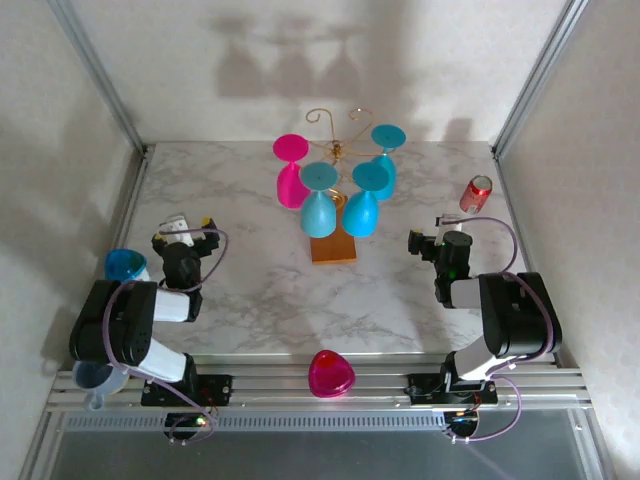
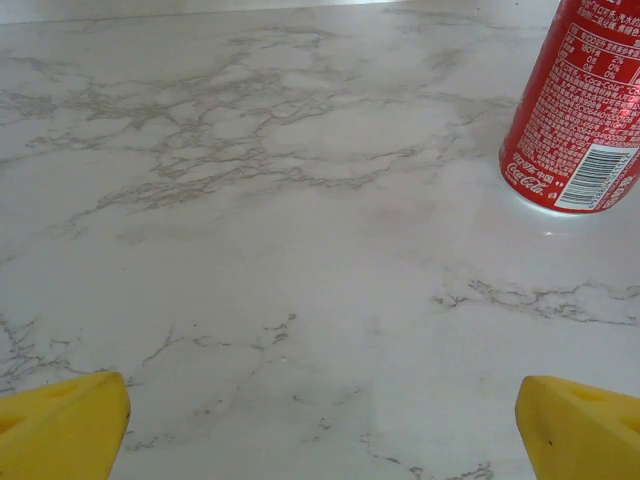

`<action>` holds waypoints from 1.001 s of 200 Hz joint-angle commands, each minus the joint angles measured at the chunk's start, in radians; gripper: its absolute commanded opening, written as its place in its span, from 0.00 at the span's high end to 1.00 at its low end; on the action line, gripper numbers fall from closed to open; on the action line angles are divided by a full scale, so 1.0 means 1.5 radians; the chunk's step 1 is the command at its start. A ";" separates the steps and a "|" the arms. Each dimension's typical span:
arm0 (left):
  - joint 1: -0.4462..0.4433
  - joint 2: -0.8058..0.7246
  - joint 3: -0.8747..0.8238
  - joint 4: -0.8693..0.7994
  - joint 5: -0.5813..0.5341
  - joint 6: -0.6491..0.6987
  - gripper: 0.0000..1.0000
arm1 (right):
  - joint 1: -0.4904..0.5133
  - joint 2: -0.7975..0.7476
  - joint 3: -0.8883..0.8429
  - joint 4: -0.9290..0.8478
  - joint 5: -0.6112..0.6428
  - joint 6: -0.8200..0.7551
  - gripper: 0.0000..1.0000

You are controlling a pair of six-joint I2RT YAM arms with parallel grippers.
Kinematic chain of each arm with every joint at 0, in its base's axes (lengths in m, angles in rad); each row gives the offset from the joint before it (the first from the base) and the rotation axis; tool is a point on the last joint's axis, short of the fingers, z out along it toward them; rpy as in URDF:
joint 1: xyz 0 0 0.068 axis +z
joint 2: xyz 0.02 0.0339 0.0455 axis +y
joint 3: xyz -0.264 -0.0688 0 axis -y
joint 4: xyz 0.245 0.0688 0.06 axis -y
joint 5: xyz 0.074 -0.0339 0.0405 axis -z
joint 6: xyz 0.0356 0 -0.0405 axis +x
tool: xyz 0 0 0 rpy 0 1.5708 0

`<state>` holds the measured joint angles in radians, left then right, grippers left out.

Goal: Take the wine glass off the wine glass rack

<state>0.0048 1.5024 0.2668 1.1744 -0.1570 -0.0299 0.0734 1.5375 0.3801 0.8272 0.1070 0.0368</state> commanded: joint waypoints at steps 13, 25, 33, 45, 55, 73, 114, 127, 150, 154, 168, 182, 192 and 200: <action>0.006 0.004 0.011 0.003 0.006 -0.012 0.00 | -0.004 0.006 0.004 0.022 -0.002 -0.007 0.01; 0.006 0.004 0.011 0.003 0.006 -0.012 0.00 | -0.003 0.006 0.004 0.022 -0.002 -0.007 0.01; 0.006 0.005 0.011 0.003 0.006 -0.012 0.00 | -0.004 0.006 0.004 0.022 -0.002 -0.007 0.01; 0.006 0.004 0.012 0.004 0.006 -0.012 0.00 | -0.004 0.006 0.004 0.023 -0.002 -0.007 0.01; 0.006 0.004 0.012 0.002 0.007 -0.012 0.00 | -0.004 0.006 0.004 0.022 -0.002 -0.007 0.01; 0.007 0.004 0.012 0.001 0.008 -0.012 0.00 | -0.004 0.005 0.005 0.022 -0.002 -0.006 0.01; 0.006 0.005 0.013 0.002 0.008 -0.012 0.01 | -0.005 0.006 0.005 0.020 -0.001 -0.006 0.01; 0.007 0.005 0.012 0.001 0.007 -0.012 0.00 | -0.004 0.006 0.005 0.020 -0.002 -0.007 0.01; 0.007 0.004 0.012 0.001 0.007 -0.012 0.00 | -0.004 0.006 0.004 0.020 -0.002 -0.006 0.01; 0.007 0.005 0.012 0.001 0.008 -0.012 0.00 | -0.004 0.006 0.005 0.021 -0.002 -0.006 0.01; 0.007 0.005 0.011 0.002 0.008 -0.011 0.07 | -0.004 0.005 0.004 0.022 -0.003 -0.006 0.08; 0.006 0.002 0.008 0.007 0.006 -0.010 0.16 | -0.004 -0.005 0.000 0.022 -0.015 -0.008 0.13; 0.003 -0.008 0.019 -0.019 -0.012 -0.012 0.18 | -0.003 -0.026 0.000 0.007 -0.010 -0.008 0.14; 0.003 -0.022 0.038 -0.067 -0.020 -0.018 0.20 | -0.004 -0.045 0.002 -0.019 0.001 -0.005 0.14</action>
<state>0.0055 1.5017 0.2687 1.1656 -0.1574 -0.0372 0.0734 1.5318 0.3801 0.8230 0.0998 0.0360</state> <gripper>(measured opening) 0.824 0.861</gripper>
